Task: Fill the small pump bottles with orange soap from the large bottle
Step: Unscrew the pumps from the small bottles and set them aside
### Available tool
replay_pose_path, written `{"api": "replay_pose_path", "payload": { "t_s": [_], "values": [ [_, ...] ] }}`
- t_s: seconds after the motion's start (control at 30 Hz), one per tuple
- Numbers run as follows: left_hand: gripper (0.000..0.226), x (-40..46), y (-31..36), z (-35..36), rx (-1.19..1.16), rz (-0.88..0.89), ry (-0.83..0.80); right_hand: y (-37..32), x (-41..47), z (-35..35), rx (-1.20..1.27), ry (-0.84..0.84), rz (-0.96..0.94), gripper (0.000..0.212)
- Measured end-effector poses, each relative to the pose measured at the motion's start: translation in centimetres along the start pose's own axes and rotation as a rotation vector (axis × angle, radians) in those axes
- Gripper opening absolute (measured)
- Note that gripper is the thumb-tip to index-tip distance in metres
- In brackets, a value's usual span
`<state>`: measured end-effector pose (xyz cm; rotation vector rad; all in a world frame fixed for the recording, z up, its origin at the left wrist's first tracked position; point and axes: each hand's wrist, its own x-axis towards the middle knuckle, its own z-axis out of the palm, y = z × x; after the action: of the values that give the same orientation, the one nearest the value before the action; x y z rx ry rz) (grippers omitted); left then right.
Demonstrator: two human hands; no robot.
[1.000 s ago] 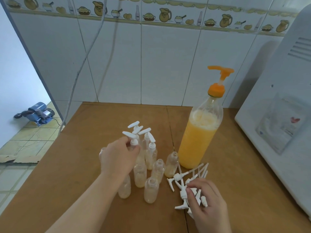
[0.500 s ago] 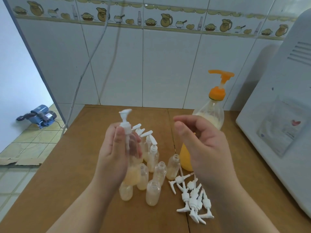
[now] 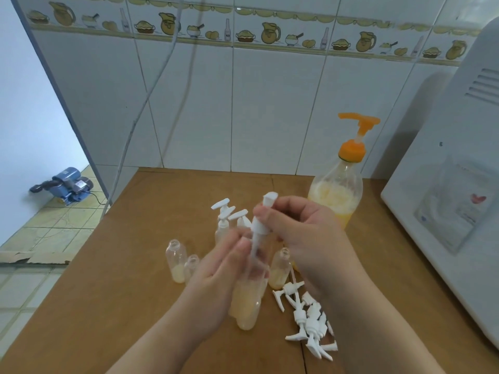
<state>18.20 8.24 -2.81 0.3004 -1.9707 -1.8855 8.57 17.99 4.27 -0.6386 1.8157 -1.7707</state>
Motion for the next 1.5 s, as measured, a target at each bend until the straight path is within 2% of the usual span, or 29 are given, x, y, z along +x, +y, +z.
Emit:
{"api": "replay_pose_path", "payload": {
  "t_s": [0.03,0.1,0.2,0.27,0.47,0.53,0.67,0.73,0.87,1.0,1.2,1.37,1.5],
  "values": [
    [0.037,-0.3,-0.2,0.0,-0.005,-0.033,-0.037,0.1,0.2,-0.3,0.038,0.022,0.015,0.014],
    [0.047,-0.8,-0.4,0.2,-0.028,-0.078,-0.062,0.3,0.3,-0.8,0.096,0.022,0.046,0.013],
    [0.068,-1.0,-0.2,0.2,-0.259,-0.163,-0.121,0.4,0.3,-1.3,0.288,-0.06,0.103,0.017],
    [0.062,-1.1,0.2,0.1,-0.347,-0.177,-0.159,0.3,0.3,-1.8,0.378,-0.096,0.135,0.027],
    [0.052,-1.1,0.5,0.4,-0.31,-0.206,-0.179,-0.2,-0.2,-2.3,0.213,-0.166,0.076,0.075],
    [0.052,-1.2,0.6,0.6,-0.333,-0.189,-0.198,-0.5,-0.4,-2.3,0.124,-0.152,0.054,0.078],
    [0.06,-1.2,0.6,0.3,-0.339,-0.146,-0.12,-0.5,-0.1,-3.3,0.104,-0.037,0.036,0.068],
    [0.057,-1.1,0.7,0.0,-0.28,-0.149,-0.122,-0.3,-0.3,-3.3,0.131,-0.042,0.038,0.061],
    [0.058,-0.9,0.8,-0.5,-0.055,-0.144,-0.133,-0.3,-1.1,-2.5,0.155,-0.098,0.01,0.061],
    [0.047,-0.7,1.0,-1.6,0.331,-0.016,-0.052,-0.6,-1.2,-3.2,0.174,0.062,-0.072,0.056],
    [0.03,0.6,1.7,-4.2,0.487,-0.049,0.166,-1.1,-1.3,-7.0,0.433,0.323,-0.192,0.034],
    [0.029,2.3,1.9,-5.6,0.545,-0.078,0.29,1.3,-1.8,-10.1,0.277,0.491,-0.268,0.027],
    [0.027,3.5,1.1,-6.2,0.564,-0.096,0.324,5.7,-2.8,-11.0,-0.024,0.602,-0.17,0.025]
  ]
}}
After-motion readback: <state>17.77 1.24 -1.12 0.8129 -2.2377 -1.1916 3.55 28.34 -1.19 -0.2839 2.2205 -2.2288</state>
